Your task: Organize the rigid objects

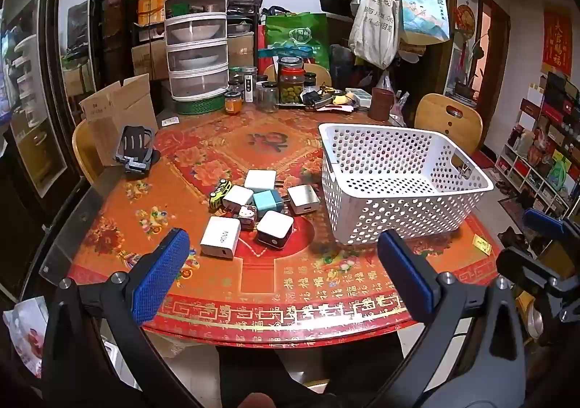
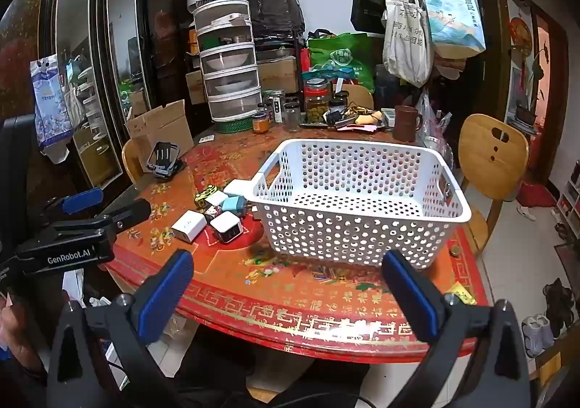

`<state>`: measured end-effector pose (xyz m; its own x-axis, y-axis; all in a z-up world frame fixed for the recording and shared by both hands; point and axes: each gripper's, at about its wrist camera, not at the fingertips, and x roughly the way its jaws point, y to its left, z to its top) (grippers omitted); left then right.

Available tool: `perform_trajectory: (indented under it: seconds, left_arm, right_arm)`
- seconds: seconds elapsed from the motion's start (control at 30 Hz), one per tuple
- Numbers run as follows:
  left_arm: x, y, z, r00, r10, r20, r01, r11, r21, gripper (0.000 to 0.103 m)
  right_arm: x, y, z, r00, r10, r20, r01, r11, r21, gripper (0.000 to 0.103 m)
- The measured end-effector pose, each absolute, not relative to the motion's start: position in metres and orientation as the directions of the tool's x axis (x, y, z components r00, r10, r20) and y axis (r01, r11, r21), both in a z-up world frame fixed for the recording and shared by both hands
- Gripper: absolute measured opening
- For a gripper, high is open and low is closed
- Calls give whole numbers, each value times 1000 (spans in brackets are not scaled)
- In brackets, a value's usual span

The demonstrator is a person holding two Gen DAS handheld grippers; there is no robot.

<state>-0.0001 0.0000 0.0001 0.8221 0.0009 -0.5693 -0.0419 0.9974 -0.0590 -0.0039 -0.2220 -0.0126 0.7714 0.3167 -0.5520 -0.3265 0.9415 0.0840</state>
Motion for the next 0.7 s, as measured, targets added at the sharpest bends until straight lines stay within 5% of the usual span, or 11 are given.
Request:
perform_trajectory:
  seconds: [0.7]
  left_arm:
    - [0, 0, 0, 825, 10, -564, -40, 998, -40, 102]
  right_arm:
    - [-4, -223, -12, 774, 320, -547, -325, 941, 91, 103]
